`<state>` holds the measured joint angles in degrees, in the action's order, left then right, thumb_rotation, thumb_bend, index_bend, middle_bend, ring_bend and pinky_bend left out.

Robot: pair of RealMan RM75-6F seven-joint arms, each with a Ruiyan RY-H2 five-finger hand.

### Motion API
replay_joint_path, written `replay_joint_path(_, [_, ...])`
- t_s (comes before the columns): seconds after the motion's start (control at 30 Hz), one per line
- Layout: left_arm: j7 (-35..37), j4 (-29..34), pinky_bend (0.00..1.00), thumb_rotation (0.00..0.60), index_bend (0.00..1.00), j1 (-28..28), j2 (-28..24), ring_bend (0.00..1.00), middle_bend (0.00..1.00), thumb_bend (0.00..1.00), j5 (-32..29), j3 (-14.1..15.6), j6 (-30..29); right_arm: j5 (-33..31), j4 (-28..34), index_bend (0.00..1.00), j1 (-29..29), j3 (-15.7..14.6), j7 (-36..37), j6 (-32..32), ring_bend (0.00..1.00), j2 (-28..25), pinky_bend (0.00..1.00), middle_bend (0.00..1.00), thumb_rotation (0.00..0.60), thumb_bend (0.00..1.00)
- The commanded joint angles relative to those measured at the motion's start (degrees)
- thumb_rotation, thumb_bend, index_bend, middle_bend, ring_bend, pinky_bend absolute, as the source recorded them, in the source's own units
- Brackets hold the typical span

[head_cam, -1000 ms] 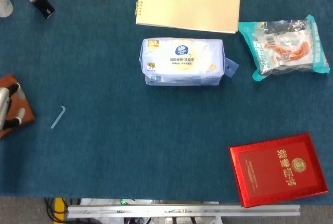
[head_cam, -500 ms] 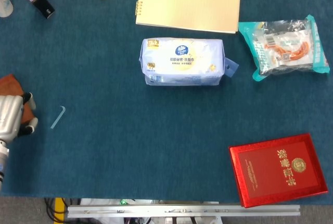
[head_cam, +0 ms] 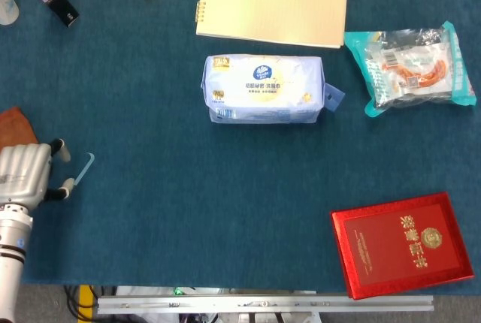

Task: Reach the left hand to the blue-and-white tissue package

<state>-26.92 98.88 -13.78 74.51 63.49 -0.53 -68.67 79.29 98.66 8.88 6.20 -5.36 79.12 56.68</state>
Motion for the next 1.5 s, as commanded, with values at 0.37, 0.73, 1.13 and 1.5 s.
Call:
replay_joint_path(0.37, [-2.7, -0.4, 0.88, 0.512, 0.42, -0.6, 3.0, 0.89, 0.91, 0.25, -5.0, -0.3, -0.1, -0.1, -1.0, 0.38, -0.6, -0.2, 1.4, 0.3, 0.27, 0.0, 0.31, 0.41, 0.6, 0.36])
replay_joint_path(0.73, [-3.4, -1.7, 0.88, 0.509, 0.42, -0.8, 5.1, 0.89, 0.92, 0.25, -7.0, -0.6, -1.0, 0.4, -1.1, 0.38, -1.0, -0.2, 2.1, 0.9, 0.27, -0.3, 0.31, 0.41, 0.6, 0.36])
replay_joint_path(1.13, [-3.4, -3.4, 0.89, 0.51, 0.42, -1.1, 6.9, 0.9, 0.92, 0.25, -8.1, -0.3, -0.7, 0.4, -0.9, 0.38, -1.5, -0.2, 2.1, 1.5, 0.27, -0.9, 0.31, 0.41, 0.6, 0.36])
replay_joint_path(1.5, [-2.9, -4.6, 0.89, 0.561, 0.45, -1.6, 7.6, 0.91, 0.93, 0.25, -8.9, -0.4, 0.1, 0.4, -1.0, 0.38, -1.5, 0.0, 1.9, 1.6, 0.27, -1.0, 0.31, 0.41, 0.6, 0.36])
